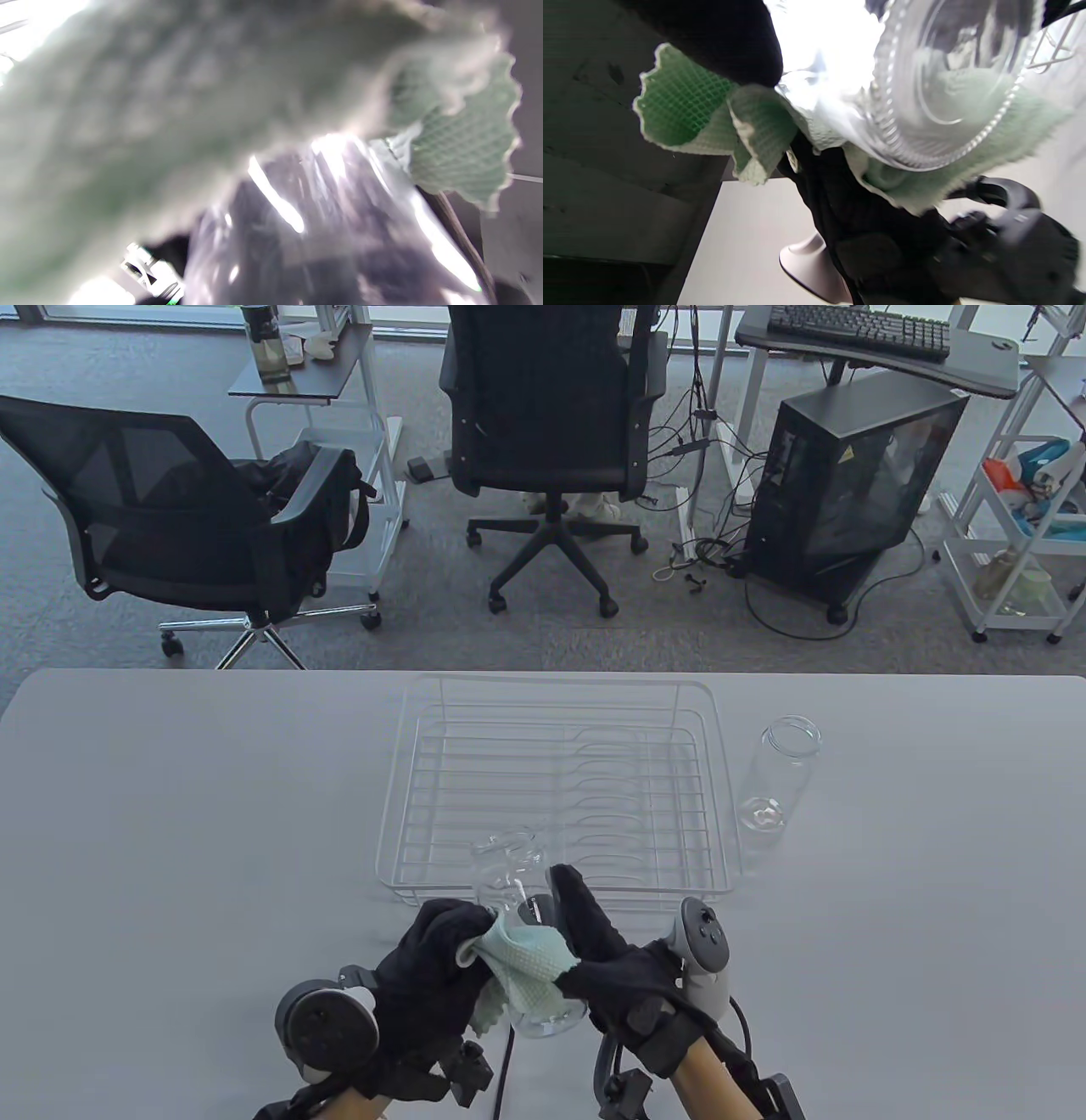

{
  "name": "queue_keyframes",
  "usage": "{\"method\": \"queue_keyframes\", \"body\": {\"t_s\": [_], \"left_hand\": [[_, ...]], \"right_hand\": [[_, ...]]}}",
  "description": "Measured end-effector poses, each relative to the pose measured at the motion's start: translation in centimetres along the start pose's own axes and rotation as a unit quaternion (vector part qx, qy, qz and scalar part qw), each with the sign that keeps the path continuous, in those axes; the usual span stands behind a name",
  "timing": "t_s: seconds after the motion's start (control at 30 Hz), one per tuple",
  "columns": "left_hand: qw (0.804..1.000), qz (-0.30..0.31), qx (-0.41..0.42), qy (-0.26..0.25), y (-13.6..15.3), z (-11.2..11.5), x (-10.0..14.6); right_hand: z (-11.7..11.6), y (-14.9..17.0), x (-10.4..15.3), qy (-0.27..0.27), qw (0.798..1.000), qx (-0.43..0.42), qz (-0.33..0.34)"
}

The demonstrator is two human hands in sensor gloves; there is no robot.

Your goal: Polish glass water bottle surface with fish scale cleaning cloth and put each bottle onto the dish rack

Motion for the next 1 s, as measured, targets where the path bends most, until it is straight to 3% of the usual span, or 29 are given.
{"method": "queue_keyframes", "body": {"t_s": [0.13, 0.37, 0.83, 1.0], "left_hand": [[0.999, -0.021, 0.017, -0.021, 0.7, -1.1, -0.2], [0.999, -0.024, 0.023, -0.011, 0.6, -0.6, -0.2], [0.997, 0.015, 0.011, 0.078, -1.1, 3.7, 1.2], [0.997, 0.033, 0.002, 0.074, -1.7, 3.8, 1.3]], "right_hand": [[-1.0, 0.6, -0.3, -0.023, 1.0, 0.013, -0.014], [-0.3, -0.2, -0.2, 0.02, 0.997, 0.074, 0.015], [2.7, -2.1, 1.0, 0.155, 0.984, 0.055, 0.075], [2.2, -2.0, 0.8, 0.11, 0.991, 0.042, 0.063]]}}
Point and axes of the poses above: the tracker on the back of each hand, its own y axis roughly to the little-finger side, its own x axis roughly from the fingertips to the wrist, z = x × y, the point moved 4 cm from there along -x, roughly from the wrist to the fingertips, and after that the axes turned 3 degrees about -y, right-handed, at the moved point
